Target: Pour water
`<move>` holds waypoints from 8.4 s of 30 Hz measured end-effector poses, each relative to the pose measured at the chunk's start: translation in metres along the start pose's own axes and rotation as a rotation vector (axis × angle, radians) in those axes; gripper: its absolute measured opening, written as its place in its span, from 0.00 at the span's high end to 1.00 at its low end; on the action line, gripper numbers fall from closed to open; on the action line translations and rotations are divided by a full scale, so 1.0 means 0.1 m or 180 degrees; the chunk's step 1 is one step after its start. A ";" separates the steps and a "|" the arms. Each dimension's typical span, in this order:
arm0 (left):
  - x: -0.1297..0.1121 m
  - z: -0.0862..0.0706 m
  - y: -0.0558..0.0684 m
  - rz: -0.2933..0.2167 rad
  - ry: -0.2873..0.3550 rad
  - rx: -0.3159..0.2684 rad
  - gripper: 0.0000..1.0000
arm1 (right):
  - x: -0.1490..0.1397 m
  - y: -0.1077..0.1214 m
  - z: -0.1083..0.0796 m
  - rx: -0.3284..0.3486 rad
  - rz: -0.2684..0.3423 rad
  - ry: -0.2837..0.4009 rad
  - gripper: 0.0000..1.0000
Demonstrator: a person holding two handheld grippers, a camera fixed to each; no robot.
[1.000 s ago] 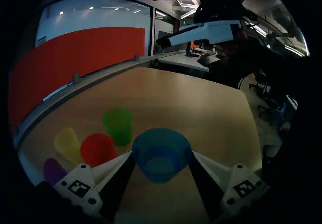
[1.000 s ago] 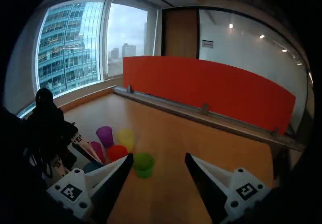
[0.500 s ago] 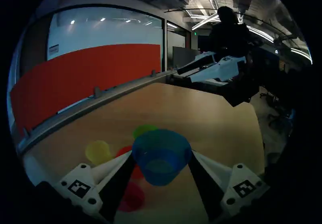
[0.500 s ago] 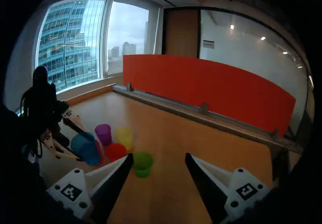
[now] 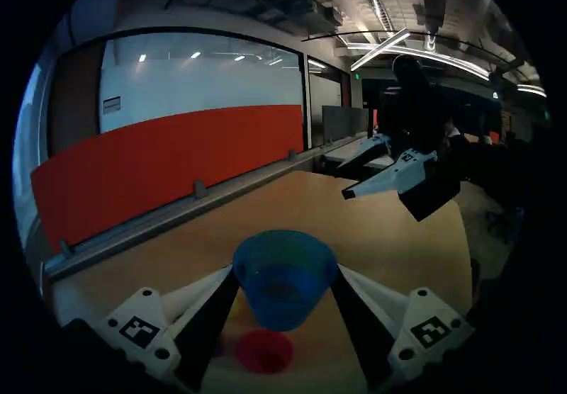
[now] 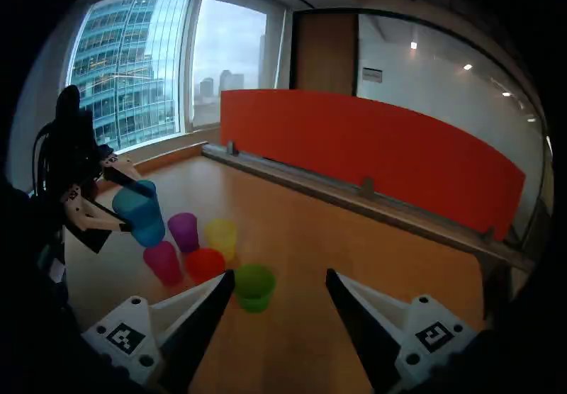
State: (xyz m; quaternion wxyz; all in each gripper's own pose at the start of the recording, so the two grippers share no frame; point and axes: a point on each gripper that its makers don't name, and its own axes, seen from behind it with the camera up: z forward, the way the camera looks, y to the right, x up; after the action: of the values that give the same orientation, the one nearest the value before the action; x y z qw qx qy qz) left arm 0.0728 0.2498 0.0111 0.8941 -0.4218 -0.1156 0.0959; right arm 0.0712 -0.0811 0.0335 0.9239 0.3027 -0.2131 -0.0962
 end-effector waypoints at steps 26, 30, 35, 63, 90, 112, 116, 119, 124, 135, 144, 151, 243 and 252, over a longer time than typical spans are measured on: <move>0.71 -0.59 -0.62 0.0005 0.0439 0.0415 0.13 | -0.44 -0.31 0.52 0.0229 -0.0110 -0.0276 0.00; 0.74 -0.61 -0.65 0.0003 0.0469 0.0439 0.13 | -0.51 -0.33 0.59 0.0242 -0.0099 -0.0310 0.00; 0.78 -0.63 -0.65 0.0022 0.0501 0.0460 0.13 | -0.61 -0.36 0.67 0.0260 -0.0074 -0.0358 0.00; 0.95 -0.84 -0.81 0.0001 0.0593 0.0603 0.13 | -1.03 -0.41 1.21 0.0277 -0.0100 -0.0586 0.00; 1.00 -0.92 -0.92 -0.0081 0.0659 0.0667 0.13 | -0.96 -0.43 1.46 0.0258 -0.0095 -0.0479 0.05; 0.96 -0.93 -0.91 -0.0076 0.0662 0.0670 0.13 | -0.51 -0.50 1.20 0.0305 -0.0049 -0.0103 0.07; 0.96 -0.93 -0.93 -0.0085 0.0671 0.0681 0.13 | -0.35 -0.58 1.13 0.0346 -0.0079 0.0018 0.07; 0.95 -0.94 -0.94 -0.0087 0.0669 0.0686 0.13 | -0.24 -0.64 1.09 0.0366 -0.0098 0.0112 0.07; 0.94 -0.95 -0.94 -0.0075 0.0664 0.0686 0.13 | -0.07 -0.70 1.03 0.0383 -0.0113 0.0272 0.07; 0.92 -0.96 -0.93 -0.0034 0.0646 0.0683 0.13 | 0.22 -0.86 0.93 0.0488 -0.0107 0.0616 0.07; 0.93 -0.95 -0.95 -0.0039 0.0657 0.0680 0.13 | 0.47 -0.97 0.82 0.0526 -0.0183 0.0885 0.07; 0.91 -0.94 -0.94 -0.0029 0.0643 0.0668 0.13 | 0.66 -1.04 0.73 0.0560 -0.0193 0.1036 0.07; 1.54 -0.94 -0.87 0.2126 0.0566 0.1168 0.13 | 0.80 -2.33 0.80 0.1515 -0.0429 0.0991 0.07; 1.56 -0.92 -0.84 0.2397 0.0487 0.1197 0.13 | 0.80 -2.37 0.81 0.1559 -0.0421 0.0990 0.07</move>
State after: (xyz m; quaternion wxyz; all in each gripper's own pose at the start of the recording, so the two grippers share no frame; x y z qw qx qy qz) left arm 0.2541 0.1718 0.0387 0.8641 -0.2701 0.1327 0.4035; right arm 0.0942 -0.3370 -0.0231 0.8367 0.5410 -0.0657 -0.0544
